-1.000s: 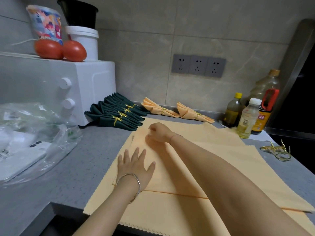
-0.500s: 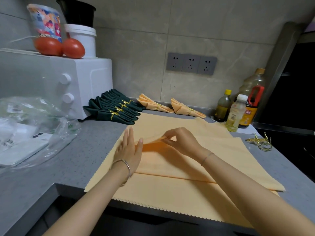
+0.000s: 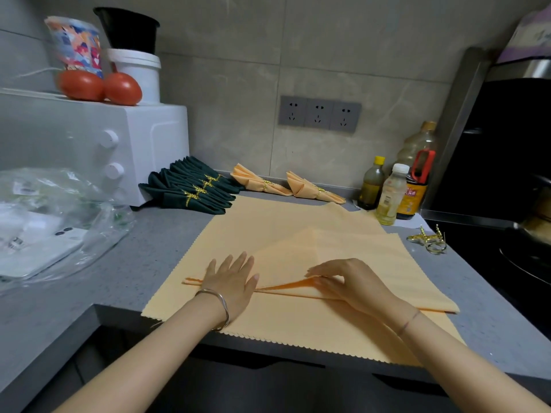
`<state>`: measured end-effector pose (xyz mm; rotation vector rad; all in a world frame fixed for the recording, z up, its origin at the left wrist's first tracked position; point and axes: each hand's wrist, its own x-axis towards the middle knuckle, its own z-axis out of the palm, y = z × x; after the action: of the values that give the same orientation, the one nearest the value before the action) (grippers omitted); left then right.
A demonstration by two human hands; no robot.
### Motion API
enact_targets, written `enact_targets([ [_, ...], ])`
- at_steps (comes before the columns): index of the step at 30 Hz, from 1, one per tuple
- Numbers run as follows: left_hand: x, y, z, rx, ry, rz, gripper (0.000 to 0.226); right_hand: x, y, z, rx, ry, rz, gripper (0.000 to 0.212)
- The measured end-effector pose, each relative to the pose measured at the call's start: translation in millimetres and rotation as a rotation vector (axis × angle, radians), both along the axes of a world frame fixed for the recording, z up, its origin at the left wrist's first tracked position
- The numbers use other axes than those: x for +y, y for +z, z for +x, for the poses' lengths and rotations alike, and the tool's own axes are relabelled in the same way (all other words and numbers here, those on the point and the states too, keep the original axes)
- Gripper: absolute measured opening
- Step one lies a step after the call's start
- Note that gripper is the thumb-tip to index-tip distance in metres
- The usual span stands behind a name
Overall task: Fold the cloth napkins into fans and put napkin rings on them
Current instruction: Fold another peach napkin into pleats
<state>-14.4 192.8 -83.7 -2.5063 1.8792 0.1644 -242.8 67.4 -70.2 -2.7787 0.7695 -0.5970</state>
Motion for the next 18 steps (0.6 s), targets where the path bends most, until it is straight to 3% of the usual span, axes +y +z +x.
enact_targets([
  [9,-0.6,-3.1,-1.7,0.010,-0.005,0.017,0.055,5.0,-8.3,-6.2,0.089,-0.046,0.023,0.025],
  [14,-3.2,2.6,1.5,0.067,-0.005,0.048,0.055,11.8,-13.7,-5.8,0.062,-0.095,0.004,0.041],
  [18,-19.4,10.9,5.5,0.150,0.006,0.055,0.054,12.0,-16.7,-3.9,0.051,-0.113,-0.049,0.036],
])
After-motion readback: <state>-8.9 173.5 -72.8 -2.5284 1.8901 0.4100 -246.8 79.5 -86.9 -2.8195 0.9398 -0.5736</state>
